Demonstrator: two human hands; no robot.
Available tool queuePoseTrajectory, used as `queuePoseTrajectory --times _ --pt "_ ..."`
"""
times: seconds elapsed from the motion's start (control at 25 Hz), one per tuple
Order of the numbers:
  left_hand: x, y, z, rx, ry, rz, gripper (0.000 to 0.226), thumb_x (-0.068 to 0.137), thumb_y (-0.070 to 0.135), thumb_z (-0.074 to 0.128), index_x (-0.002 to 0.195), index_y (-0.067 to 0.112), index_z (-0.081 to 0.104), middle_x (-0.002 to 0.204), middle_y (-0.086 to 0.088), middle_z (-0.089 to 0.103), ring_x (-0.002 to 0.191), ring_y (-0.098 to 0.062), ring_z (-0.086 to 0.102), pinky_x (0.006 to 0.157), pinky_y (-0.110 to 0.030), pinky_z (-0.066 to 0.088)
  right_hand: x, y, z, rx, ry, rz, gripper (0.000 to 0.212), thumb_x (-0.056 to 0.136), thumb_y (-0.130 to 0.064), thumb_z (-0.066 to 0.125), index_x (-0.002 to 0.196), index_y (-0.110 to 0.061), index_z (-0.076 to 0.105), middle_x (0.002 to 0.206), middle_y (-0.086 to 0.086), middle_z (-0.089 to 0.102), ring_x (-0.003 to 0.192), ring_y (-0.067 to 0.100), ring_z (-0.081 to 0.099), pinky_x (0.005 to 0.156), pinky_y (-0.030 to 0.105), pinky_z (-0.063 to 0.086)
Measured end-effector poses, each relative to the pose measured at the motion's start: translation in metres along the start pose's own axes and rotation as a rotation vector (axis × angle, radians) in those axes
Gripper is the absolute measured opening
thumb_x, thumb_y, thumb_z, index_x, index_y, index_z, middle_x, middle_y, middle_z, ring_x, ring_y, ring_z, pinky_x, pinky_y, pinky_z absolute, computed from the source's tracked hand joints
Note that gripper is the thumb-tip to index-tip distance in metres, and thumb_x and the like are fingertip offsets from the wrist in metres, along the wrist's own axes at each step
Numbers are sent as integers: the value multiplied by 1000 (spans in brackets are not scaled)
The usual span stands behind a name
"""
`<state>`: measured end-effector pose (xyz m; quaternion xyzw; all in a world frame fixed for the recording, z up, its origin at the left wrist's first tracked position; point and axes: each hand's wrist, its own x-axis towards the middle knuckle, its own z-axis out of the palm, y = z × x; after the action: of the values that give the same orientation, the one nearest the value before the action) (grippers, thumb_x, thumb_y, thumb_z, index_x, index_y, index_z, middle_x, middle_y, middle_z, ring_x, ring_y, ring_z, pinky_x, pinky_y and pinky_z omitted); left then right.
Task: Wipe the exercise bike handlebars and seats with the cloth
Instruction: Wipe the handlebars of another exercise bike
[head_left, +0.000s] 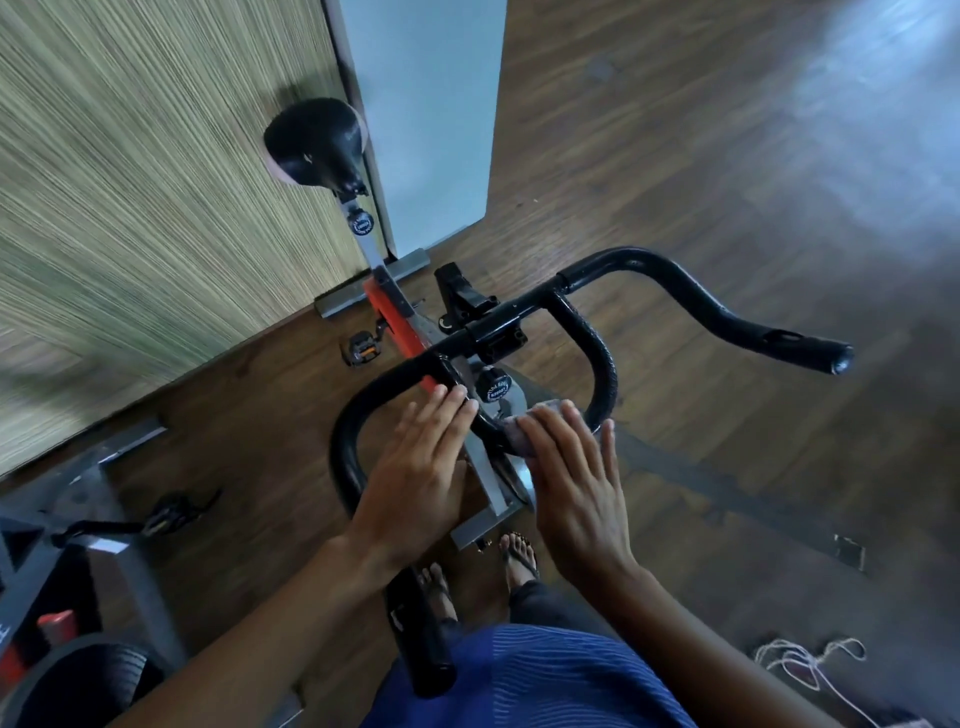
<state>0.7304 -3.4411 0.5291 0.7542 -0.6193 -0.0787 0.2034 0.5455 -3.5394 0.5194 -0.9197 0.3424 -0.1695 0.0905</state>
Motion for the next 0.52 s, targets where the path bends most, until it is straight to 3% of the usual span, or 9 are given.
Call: queuePoseTrajectory --times 0.12,0.28,0.44,0.52 --pt "2 1 2 59 -51 126 59 98 16 51 153 5 35 161 -13 33 153 -27 19 124 -40 13 -2 -2 6 125 83 82 42 105 -25 44 147 -17 47 152 5 46 153 24 22 126 48 4" --pt "10 6 10 116 -113 210 57 109 40 25 156 8 26 163 -14 26 154 -30 12 124 -43 11 0 12 7 121 123 -16 39 109 -31 34 142 -16 49 146 8 52 148 25 31 126 49 10" --pt "19 15 17 72 -17 174 59 109 44 21 142 4 50 152 -16 46 148 -33 31 121 -48 21 7 21 10 199 181 71 38 110 -31 33 138 -15 53 143 6 53 147 22 32 126 49 11" --pt "25 21 20 74 19 149 59 109 44 22 131 4 60 144 -16 55 143 -34 40 119 -50 23 7 31 10 203 176 -39 36 110 -32 34 138 -17 51 142 5 54 147 22 34 124 52 16"
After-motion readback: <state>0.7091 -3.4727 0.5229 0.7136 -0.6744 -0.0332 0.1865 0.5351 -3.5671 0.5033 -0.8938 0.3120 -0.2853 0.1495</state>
